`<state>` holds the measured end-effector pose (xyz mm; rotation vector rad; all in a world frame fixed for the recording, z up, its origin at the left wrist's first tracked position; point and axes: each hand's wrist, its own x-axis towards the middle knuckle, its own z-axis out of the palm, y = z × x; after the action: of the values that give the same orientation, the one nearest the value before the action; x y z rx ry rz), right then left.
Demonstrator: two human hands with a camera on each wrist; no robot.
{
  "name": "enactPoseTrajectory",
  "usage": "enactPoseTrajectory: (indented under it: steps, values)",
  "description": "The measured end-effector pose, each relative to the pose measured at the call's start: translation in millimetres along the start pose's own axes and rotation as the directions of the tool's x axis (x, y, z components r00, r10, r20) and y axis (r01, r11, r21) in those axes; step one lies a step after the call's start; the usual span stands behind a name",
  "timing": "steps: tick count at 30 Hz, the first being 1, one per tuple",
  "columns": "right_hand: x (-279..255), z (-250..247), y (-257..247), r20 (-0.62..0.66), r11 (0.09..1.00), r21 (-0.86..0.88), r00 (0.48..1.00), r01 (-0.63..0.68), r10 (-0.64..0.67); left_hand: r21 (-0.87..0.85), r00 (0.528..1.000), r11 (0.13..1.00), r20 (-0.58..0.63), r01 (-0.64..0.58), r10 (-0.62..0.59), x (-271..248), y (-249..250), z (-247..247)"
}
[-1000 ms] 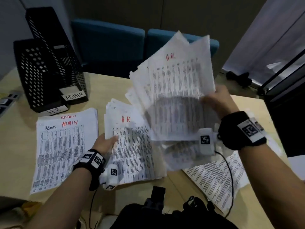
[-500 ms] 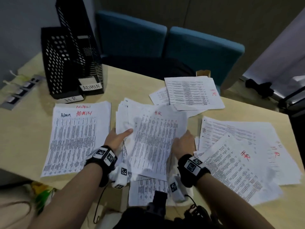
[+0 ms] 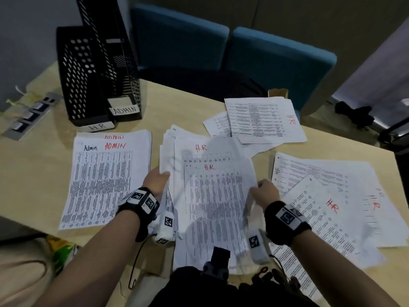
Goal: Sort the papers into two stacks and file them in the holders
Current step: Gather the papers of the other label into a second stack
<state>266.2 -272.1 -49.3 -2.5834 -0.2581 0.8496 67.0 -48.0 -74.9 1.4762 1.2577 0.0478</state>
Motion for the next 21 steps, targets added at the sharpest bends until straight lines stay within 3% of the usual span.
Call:
enactPoseTrajectory:
  steps: [3,6,11,13,16,19,21]
  values:
    - [-8,20,6,0.016,0.977,0.201,0.997,-0.077,0.075,0.017,0.999,1.0,0.031,0.01,-0.011,0,0,0]
    - [-12,32,3,0.019,0.929,0.365,0.998,-0.067,0.065,0.004,0.996,0.999,0.077,0.046,-0.047,-8,1,3]
    - [-19,51,-5,0.105,0.869,0.492,0.994,-0.051,-0.001,-0.359,0.988,0.922,0.111,0.143,-0.11,-34,3,15]
    - [-19,60,-7,0.143,0.875,0.48,0.99,-0.059,-0.012,-0.33,0.984,0.934,0.152,0.139,-0.093,-41,5,17]
    - [-5,72,-3,0.15,0.924,0.38,0.988,-0.04,-0.019,-0.124,0.984,0.986,0.154,0.108,-0.088,-38,3,12]
    - [-11,45,-26,0.125,0.964,0.262,0.992,-0.039,0.006,-0.184,0.983,0.977,0.165,0.109,-0.079,-33,3,5]
    - [2,26,-33,0.046,0.986,0.164,0.998,0.038,-0.046,-0.217,0.987,0.971,0.141,0.1,-0.07,-32,10,-1]
